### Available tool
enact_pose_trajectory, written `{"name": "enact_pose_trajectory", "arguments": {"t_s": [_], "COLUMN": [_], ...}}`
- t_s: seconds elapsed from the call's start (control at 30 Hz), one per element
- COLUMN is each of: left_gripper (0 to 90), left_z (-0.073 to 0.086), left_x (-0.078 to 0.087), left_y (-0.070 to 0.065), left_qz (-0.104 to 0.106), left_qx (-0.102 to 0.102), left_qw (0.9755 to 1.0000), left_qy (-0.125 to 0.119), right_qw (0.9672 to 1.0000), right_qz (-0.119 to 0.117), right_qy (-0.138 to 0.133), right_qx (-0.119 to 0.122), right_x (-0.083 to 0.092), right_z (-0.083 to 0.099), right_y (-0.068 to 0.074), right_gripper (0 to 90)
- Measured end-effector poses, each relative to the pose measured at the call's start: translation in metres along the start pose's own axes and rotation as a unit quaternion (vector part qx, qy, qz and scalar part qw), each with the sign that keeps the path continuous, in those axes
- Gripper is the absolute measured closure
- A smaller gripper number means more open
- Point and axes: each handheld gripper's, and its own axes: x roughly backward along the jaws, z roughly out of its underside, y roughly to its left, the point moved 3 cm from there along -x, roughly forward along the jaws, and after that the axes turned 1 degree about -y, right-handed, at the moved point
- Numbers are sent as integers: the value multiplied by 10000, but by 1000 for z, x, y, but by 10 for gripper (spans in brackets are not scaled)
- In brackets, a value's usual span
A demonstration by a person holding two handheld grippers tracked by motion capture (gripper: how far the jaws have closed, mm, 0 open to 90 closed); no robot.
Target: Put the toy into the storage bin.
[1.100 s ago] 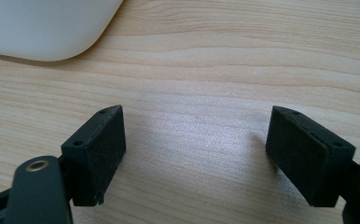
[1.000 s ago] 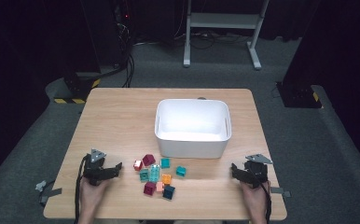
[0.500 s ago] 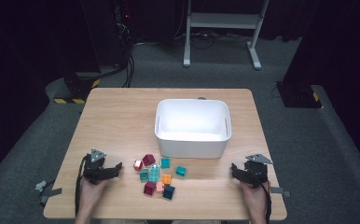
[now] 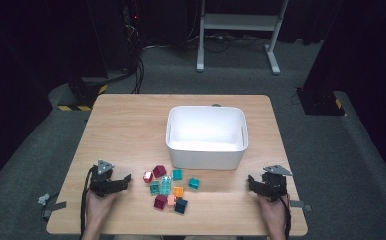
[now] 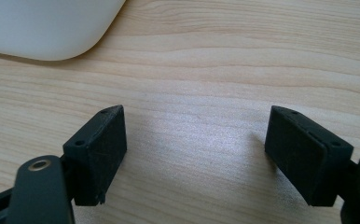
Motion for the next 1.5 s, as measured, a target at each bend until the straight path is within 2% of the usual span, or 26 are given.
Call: {"name": "enact_pose_trajectory", "arguments": {"t_s": [0.3,0.47,0.63,0.77,0.9,1.03,1.5], "left_gripper": [155,171,177,172,170,170,171], "left_z": [0,-2,-8,-13,-15,-16,-20], "left_x": [3,4,9,12,15,17,20], "left_y": [-1,-3,-5,-12,-16,-19,-28], "left_qz": [188,199,379,479,672,771,906], "left_qx": [13,-46,69,-7,31,11,-75], "left_qw": [9998,9998,9992,9988,9976,9968,9955], "left_qy": [2,-4,-73,-113,-170,-202,-279], "right_qw": [10000,10000,10000,10000,10000,10000,10000], "right_qz": [3,5,0,-16,-20,-22,-21], "right_qy": [-1,-1,-6,-7,-8,-9,-11], "right_qx": [4,3,16,26,33,40,43], "right_x": [0,0,0,0,0,0,0], "right_z": [0,0,0,0,0,0,0], "right_y": [0,0,0,1,1,1,1], "right_gripper": [206,207,206,207,207,207,207]}}
